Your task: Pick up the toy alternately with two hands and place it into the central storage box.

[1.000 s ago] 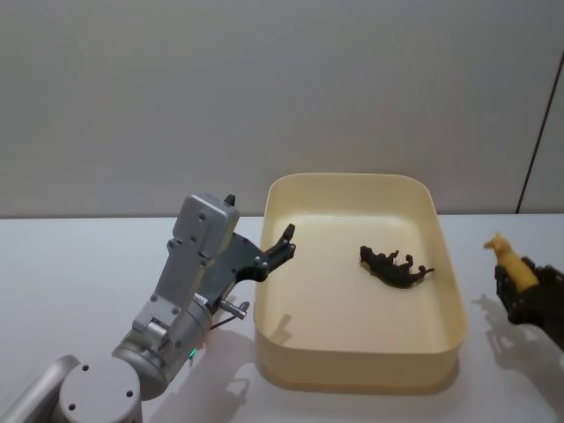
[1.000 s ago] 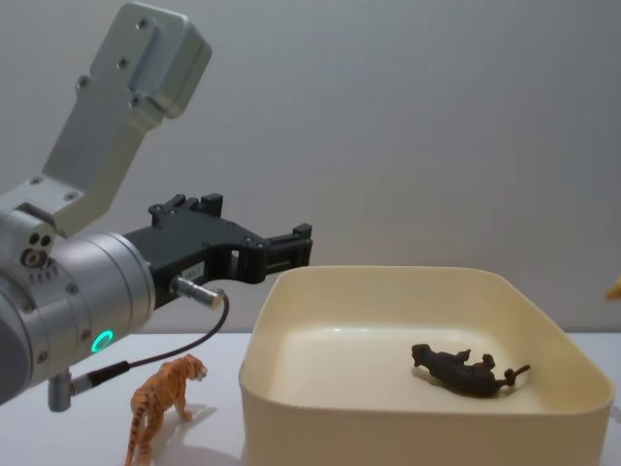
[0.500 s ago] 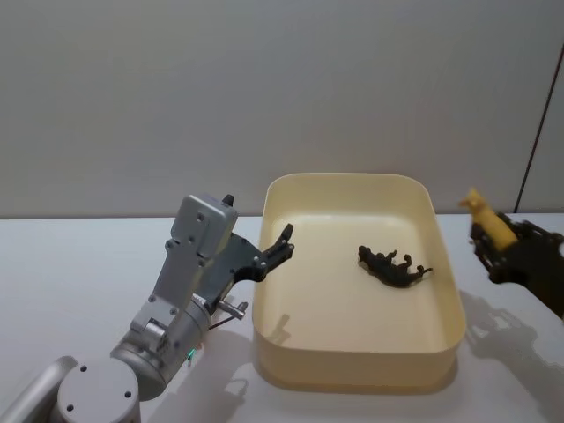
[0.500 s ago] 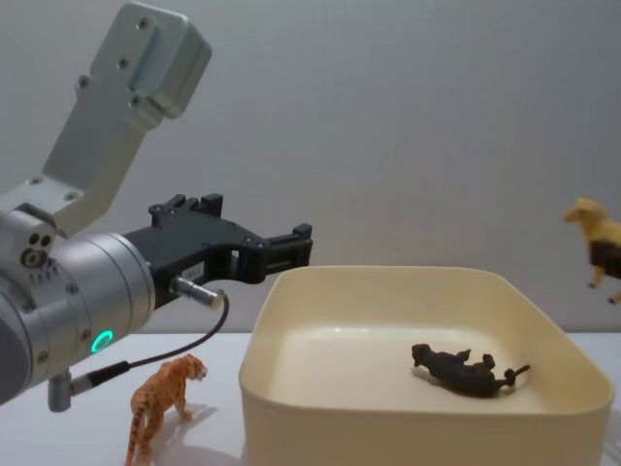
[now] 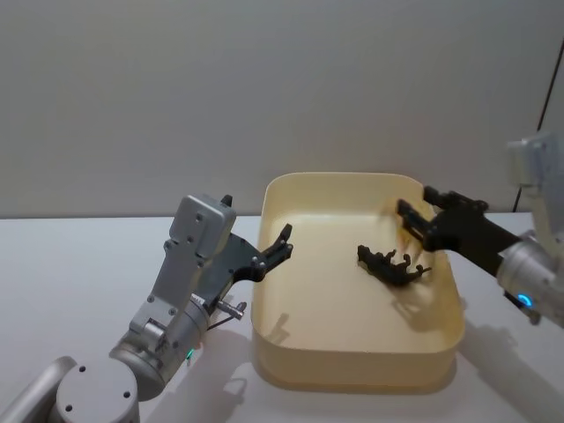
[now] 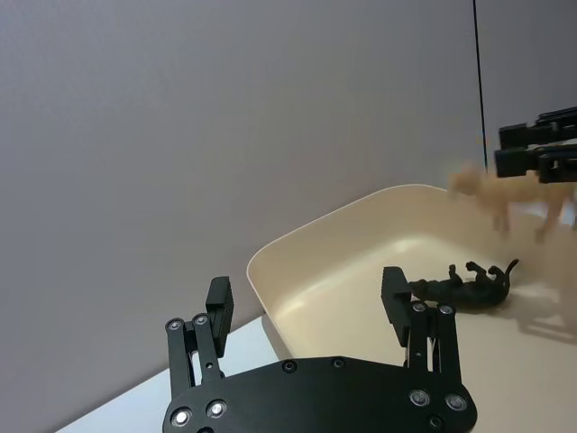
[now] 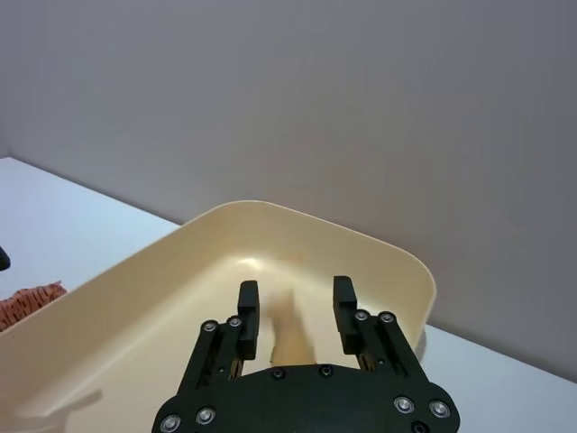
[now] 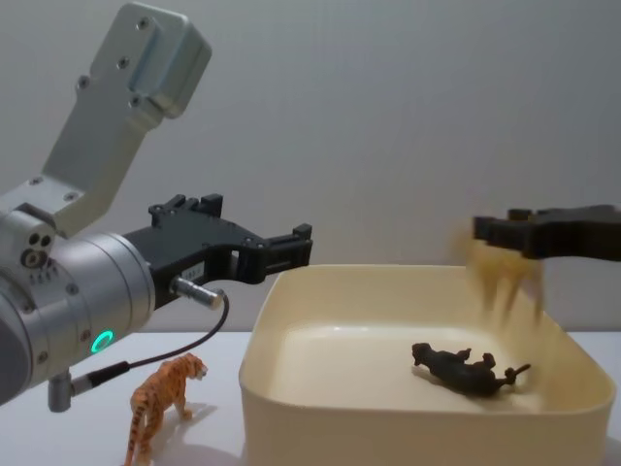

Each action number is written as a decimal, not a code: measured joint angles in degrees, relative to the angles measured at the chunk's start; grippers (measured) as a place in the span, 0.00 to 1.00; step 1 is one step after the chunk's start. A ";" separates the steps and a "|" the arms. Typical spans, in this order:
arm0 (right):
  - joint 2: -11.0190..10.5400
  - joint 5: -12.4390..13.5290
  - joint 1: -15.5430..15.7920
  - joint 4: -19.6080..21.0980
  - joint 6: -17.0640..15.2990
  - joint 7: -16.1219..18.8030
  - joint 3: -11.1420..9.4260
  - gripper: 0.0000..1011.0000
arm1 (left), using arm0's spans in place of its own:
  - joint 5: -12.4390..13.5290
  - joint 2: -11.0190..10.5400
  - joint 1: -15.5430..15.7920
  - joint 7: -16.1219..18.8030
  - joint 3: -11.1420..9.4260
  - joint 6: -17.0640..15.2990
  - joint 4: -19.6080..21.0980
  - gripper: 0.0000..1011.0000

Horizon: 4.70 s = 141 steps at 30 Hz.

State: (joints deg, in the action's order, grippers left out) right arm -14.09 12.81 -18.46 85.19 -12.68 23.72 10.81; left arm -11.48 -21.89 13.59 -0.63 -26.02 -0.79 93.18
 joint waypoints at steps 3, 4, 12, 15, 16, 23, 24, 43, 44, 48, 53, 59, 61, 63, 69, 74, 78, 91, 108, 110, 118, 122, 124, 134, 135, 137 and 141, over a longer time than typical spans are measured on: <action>0.88 -0.29 -1.66 -1.55 -0.42 0.98 0.59 0.54 | 0.00 0.00 0.00 0.00 0.00 0.00 0.00 0.99; 1.06 -0.35 -1.99 -1.85 -0.51 1.19 0.70 0.57 | 0.00 0.00 0.00 0.00 0.00 0.00 0.00 0.99; 2.35 -0.79 -4.48 -4.13 -1.05 2.73 1.57 0.79 | 0.00 0.00 0.00 0.00 0.00 0.00 0.00 0.99; 2.36 -0.79 -4.58 -4.20 -1.05 2.79 1.59 0.90 | 0.00 0.00 0.00 0.00 0.00 0.00 0.00 0.99; 2.24 -0.73 -4.52 -4.12 -1.05 2.74 1.55 0.90 | 0.00 0.00 0.00 0.00 -0.01 0.00 0.00 0.99; 0.48 0.84 -2.29 -1.68 -0.84 1.21 0.25 0.99 | 0.00 0.00 0.00 0.00 0.00 0.00 0.00 0.99; 0.22 1.10 -1.96 -1.45 -0.80 1.01 0.12 0.99 | 0.00 0.00 0.00 0.01 0.00 0.00 0.00 0.99; -4.43 6.11 4.41 5.56 -0.01 -2.62 -3.67 0.99 | 0.00 0.00 0.00 0.00 0.00 0.00 0.00 0.99; -4.51 6.21 4.52 5.69 0.00 -2.68 -3.74 0.99 | 0.00 0.00 0.00 0.00 0.00 0.00 0.00 0.99; -4.86 6.59 4.99 6.20 0.06 -2.94 -4.03 0.99 | -0.06 -0.17 -0.29 0.22 0.05 -0.02 0.26 0.99; -5.19 6.95 5.43 6.68 0.12 -3.19 -4.30 0.99 | -0.61 -0.80 -1.22 1.73 0.22 -0.53 1.26 0.99; -5.42 7.20 5.77 7.02 0.16 -3.38 -4.50 0.99 | -2.27 -2.40 -3.69 4.98 0.68 -2.05 3.57 0.99; -5.46 7.24 5.83 7.08 0.17 -3.41 -4.53 0.99 | -3.08 -3.17 -4.70 6.08 0.92 -2.78 4.50 0.99; -5.54 7.32 5.93 7.18 0.20 -3.46 -4.58 0.99 | -4.17 -3.90 -5.69 6.98 1.14 -3.60 5.26 0.99; -5.62 7.40 6.06 7.32 0.20 -3.53 -4.65 0.99 | -6.90 -5.67 -7.78 7.86 1.80 -5.52 6.77 0.99; -5.68 7.47 6.14 7.41 0.20 -3.58 -4.69 0.99 | -9.61 -7.12 -9.22 7.23 2.44 -7.23 7.51 0.99; -5.70 7.50 6.18 7.46 0.20 -3.61 -4.72 0.99 | -11.24 -7.98 -9.89 6.11 2.88 -8.38 7.65 0.99; -5.76 7.57 6.24 7.55 0.20 -3.65 -4.76 0.99 | -14.71 -9.24 -10.73 4.09 4.20 -11.14 6.28 0.99; -5.79 7.57 6.28 7.57 0.19 -3.64 -4.76 0.99 | -15.32 -6.82 -6.52 -0.69 5.09 -13.35 0.50 0.99; -5.79 7.57 6.28 7.57 0.19 -3.64 -4.76 0.99 | -15.27 -6.49 -5.95 -1.37 5.17 -13.86 -0.21 0.99; -5.79 7.57 6.28 7.57 0.19 -3.64 -4.76 0.99 | -15.25 -5.56 -4.34 -3.04 5.44 -16.23 -2.35 0.99; -5.79 7.57 6.28 7.57 0.19 -3.64 -4.76 0.99 | -15.25 -5.21 -3.65 -3.67 5.57 -17.75 -3.41 0.99; -5.79 7.57 6.28 7.57 0.20 -3.64 -4.76 0.99 | -15.23 -5.13 -3.47 -3.83 5.62 -18.13 -3.68 0.99; -5.78 7.57 6.28 7.57 0.20 -3.64 -4.76 0.99 | -15.15 -4.76 -2.73 -4.51 5.75 -19.72 -4.87 0.78; -5.78 7.57 6.28 7.57 0.20 -3.64 -4.75 0.99 | -15.14 -4.74 -2.69 -4.53 5.76 -19.81 -4.93 0.75; -5.78 7.57 6.28 7.57 0.19 -3.64 -4.76 0.99 | -15.13 -4.69 -2.59 -4.60 5.78 -20.01 -5.08 0.69; -5.78 7.57 6.28 7.57 0.19 -3.64 -4.76 0.99 | -15.11 -4.62 -2.46 -4.71 5.80 -20.28 -5.28 0.57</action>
State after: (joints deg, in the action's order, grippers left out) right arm -19.87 20.38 -12.19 92.76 -12.49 20.08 6.05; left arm -26.59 -26.51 11.13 -5.34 -20.22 -21.07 87.90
